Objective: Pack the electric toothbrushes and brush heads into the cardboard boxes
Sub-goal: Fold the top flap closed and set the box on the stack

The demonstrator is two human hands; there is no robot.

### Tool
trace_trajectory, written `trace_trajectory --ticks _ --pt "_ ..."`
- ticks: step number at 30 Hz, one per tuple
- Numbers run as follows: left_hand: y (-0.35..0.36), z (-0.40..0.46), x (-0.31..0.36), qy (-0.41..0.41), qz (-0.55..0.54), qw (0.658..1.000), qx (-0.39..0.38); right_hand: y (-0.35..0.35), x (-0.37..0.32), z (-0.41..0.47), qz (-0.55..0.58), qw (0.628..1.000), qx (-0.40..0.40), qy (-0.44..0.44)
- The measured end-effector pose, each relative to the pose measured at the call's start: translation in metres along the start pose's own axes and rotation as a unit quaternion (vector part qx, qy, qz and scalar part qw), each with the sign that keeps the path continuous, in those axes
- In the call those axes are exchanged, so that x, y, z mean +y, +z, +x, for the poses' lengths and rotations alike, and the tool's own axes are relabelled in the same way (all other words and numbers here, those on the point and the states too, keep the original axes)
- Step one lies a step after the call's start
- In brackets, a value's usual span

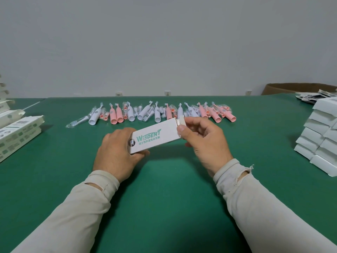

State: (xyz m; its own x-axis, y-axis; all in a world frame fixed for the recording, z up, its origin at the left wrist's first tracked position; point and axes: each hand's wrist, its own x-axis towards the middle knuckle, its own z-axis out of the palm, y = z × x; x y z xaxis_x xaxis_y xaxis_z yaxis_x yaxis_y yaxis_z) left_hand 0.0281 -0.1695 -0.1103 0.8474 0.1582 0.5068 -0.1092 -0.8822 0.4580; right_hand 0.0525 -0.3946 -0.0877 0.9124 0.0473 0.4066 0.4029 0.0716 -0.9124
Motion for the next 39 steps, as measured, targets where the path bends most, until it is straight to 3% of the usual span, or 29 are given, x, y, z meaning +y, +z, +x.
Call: trace_trajectory --ticks 17,21,23,27,29,31,34,36,39 --pt "-0.005 -0.002 0.006 -0.002 0.034 0.999 0.003 0.000 0.003 -0.001 -0.080 0.996 0.030 -0.002" --pt "-0.006 -0.001 0.009 -0.007 0.047 0.999 0.020 0.011 0.011 -0.007 -0.120 0.992 -0.013 -0.022" --pt "-0.005 -0.001 0.010 -0.002 0.026 1.000 0.014 0.015 0.014 -0.006 -0.087 0.996 0.000 -0.004" --pt "0.005 -0.005 0.009 0.050 -0.046 0.997 -0.038 0.005 0.009 0.003 0.028 0.988 0.129 0.079" --pt "0.009 -0.006 0.009 0.063 -0.058 0.995 -0.046 -0.003 0.006 0.004 0.093 0.976 0.151 0.123" --pt "0.012 -0.007 0.015 0.070 -0.075 0.994 -0.030 -0.001 0.005 0.001 0.133 0.971 0.125 0.155" --pt "0.014 -0.011 0.031 0.076 -0.129 0.989 0.008 0.021 0.010 -0.011 0.060 0.980 0.038 0.186" --pt "0.015 -0.016 0.039 0.108 -0.167 0.980 0.004 0.032 0.012 -0.015 0.045 0.981 0.041 0.186" --pt "0.014 -0.021 0.043 0.173 -0.222 0.959 -0.022 0.028 0.001 -0.016 0.145 0.965 0.060 0.210"
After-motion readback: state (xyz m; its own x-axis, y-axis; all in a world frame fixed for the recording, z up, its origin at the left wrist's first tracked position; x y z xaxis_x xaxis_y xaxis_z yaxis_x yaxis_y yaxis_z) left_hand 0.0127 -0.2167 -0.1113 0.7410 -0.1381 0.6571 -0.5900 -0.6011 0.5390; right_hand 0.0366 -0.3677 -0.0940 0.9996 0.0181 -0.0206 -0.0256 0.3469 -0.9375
